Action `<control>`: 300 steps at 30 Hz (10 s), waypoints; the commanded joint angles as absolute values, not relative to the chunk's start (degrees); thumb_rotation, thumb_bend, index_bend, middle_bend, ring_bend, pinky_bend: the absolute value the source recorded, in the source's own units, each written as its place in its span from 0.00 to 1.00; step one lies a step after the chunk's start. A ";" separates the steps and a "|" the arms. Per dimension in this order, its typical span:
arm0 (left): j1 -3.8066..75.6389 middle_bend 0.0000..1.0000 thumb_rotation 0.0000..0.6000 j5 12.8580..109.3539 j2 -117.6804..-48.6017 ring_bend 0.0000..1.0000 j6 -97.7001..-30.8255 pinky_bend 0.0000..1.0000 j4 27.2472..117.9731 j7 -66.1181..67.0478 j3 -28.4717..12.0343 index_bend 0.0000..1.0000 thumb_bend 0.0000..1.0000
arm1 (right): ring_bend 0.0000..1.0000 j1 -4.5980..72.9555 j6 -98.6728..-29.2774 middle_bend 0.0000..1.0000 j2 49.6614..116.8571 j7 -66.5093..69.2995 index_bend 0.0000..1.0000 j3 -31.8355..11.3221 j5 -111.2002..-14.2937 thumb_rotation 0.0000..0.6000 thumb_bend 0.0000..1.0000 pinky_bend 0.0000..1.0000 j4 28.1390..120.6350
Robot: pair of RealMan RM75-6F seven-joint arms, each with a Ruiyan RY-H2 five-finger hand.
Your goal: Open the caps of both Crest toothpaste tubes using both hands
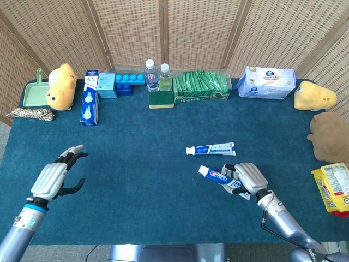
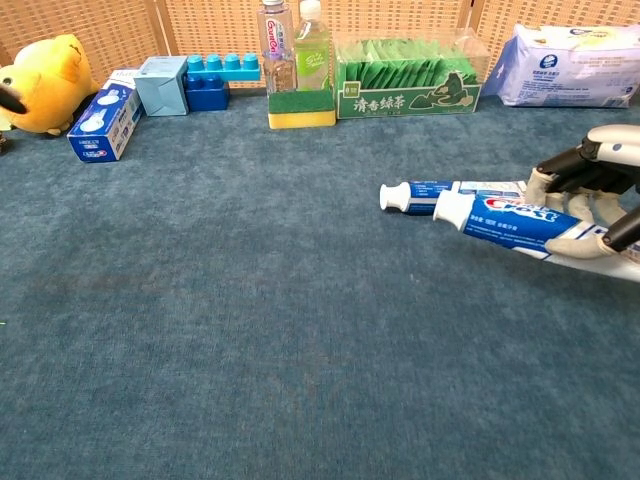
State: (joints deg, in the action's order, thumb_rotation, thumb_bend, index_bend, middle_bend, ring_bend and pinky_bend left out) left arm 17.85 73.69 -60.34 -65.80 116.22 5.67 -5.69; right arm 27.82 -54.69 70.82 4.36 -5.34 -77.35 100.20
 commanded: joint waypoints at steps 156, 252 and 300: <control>49.19 0.07 1.00 58.41 -78.85 0.00 -45.05 0.08 109.84 -4.36 -11.59 0.35 0.54 | 0.64 33.03 -52.69 0.70 69.53 18.86 0.90 -1.41 -86.89 1.00 0.52 0.74 115.12; 14.01 0.05 1.00 77.96 -53.34 0.00 -73.00 0.06 120.13 -5.03 -0.14 0.28 0.44 | 0.09 49.07 -45.48 0.22 85.75 -22.79 0.29 -11.09 -43.87 1.00 0.21 0.22 78.07; 10.83 0.03 1.00 81.08 -51.51 0.00 -74.32 0.05 121.03 -6.92 0.09 0.27 0.44 | 0.55 48.25 -45.80 0.63 86.03 -14.76 0.88 -12.75 -46.58 1.00 0.45 0.68 81.00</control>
State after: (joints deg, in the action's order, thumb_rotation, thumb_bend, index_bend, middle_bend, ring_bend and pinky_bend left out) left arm 10.80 81.03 -51.55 -74.35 120.99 -6.94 0.11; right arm 50.23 -46.31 88.16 -19.40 -11.77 -43.58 78.00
